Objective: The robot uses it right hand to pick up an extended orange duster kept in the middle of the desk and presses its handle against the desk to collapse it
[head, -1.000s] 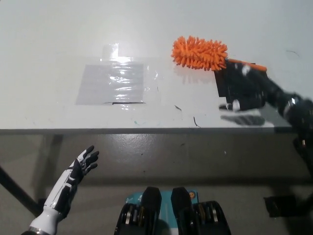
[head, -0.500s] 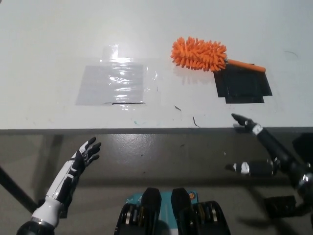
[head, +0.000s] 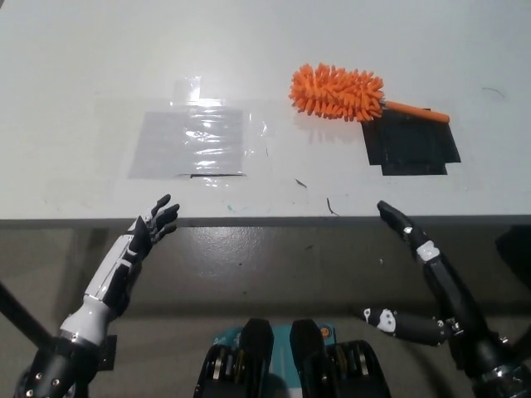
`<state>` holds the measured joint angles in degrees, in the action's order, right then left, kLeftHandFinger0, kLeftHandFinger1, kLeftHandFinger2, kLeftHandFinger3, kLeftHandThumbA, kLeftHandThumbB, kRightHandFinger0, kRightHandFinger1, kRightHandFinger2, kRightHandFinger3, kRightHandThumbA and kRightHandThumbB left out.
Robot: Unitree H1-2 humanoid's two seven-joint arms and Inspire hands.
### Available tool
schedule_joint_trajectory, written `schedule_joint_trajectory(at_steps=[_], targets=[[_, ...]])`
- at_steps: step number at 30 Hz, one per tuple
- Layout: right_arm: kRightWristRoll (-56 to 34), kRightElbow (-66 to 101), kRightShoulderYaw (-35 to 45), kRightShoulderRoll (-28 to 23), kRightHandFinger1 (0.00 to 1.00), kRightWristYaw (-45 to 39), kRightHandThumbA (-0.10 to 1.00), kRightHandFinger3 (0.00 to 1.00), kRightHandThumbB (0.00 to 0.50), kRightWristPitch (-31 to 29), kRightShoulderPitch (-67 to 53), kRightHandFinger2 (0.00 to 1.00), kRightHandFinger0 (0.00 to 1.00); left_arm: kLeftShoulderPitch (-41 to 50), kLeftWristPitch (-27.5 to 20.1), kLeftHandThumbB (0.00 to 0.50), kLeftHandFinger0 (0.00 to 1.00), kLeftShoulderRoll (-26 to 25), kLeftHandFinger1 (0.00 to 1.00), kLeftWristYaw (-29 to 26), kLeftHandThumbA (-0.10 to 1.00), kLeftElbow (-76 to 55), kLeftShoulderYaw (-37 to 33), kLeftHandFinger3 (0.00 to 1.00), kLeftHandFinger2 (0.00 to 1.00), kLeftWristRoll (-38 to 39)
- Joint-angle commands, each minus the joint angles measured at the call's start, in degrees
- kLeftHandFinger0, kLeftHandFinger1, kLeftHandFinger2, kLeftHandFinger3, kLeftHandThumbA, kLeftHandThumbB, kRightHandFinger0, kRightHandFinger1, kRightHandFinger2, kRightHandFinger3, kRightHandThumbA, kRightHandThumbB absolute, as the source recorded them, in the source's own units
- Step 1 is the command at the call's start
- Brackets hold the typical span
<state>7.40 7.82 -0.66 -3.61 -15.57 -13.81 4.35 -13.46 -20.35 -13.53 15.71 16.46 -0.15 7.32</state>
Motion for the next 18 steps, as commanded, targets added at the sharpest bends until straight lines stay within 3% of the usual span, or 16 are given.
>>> schedule_joint_trajectory(at_steps=[1, 3, 6, 10, 15, 18], targets=[[-9.7, -7.2, 4.8, 1.6, 1.0, 5.5, 1.0, 1.0, 0.147, -11.1, 3.0, 1.0, 1.0, -2.3, 0.0, 0.344, 1.0, -1.1, 1.0, 2.2, 1.0, -2.3, -0.9, 1.0, 1.0, 0.6], [-10.9, -9.5, 5.5, 1.6, 1.0, 4.7, 1.0, 1.0, 0.101, -10.6, 3.6, 1.0, 1.0, -1.8, 0.1, 0.341, 1.0, -1.0, 1.0, 2.2, 1.0, -2.8, -0.9, 1.0, 1.0, 0.6], [-11.5, -10.2, 6.0, 1.5, 1.0, 4.3, 1.0, 1.0, 0.107, -9.9, 3.3, 1.0, 1.0, -1.2, -0.3, 0.33, 1.0, -1.1, 1.0, 2.6, 1.0, -3.0, -1.1, 1.0, 1.0, 0.6], [-12.7, -11.6, 6.4, 1.1, 1.0, 4.0, 1.0, 1.0, 0.156, -8.4, 3.4, 1.0, 1.0, -0.5, -0.5, 0.329, 1.0, -1.1, 1.0, 2.7, 1.0, -2.8, -1.3, 1.0, 1.0, 0.6], [-13.9, -12.2, 6.2, 1.1, 1.0, 3.8, 1.0, 1.0, 0.162, -7.1, 3.2, 1.0, 1.0, 0.3, -0.6, 0.341, 1.0, -1.3, 1.0, 3.1, 1.0, -3.1, -1.5, 1.0, 1.0, 0.5], [-13.5, -12.3, 6.1, 1.1, 1.0, 4.1, 1.0, 1.0, 0.162, -6.8, 3.2, 1.0, 1.0, 0.2, -1.3, 0.297, 1.0, -1.5, 1.0, 4.0, 1.0, -2.9, -1.6, 1.0, 1.0, 1.3]])
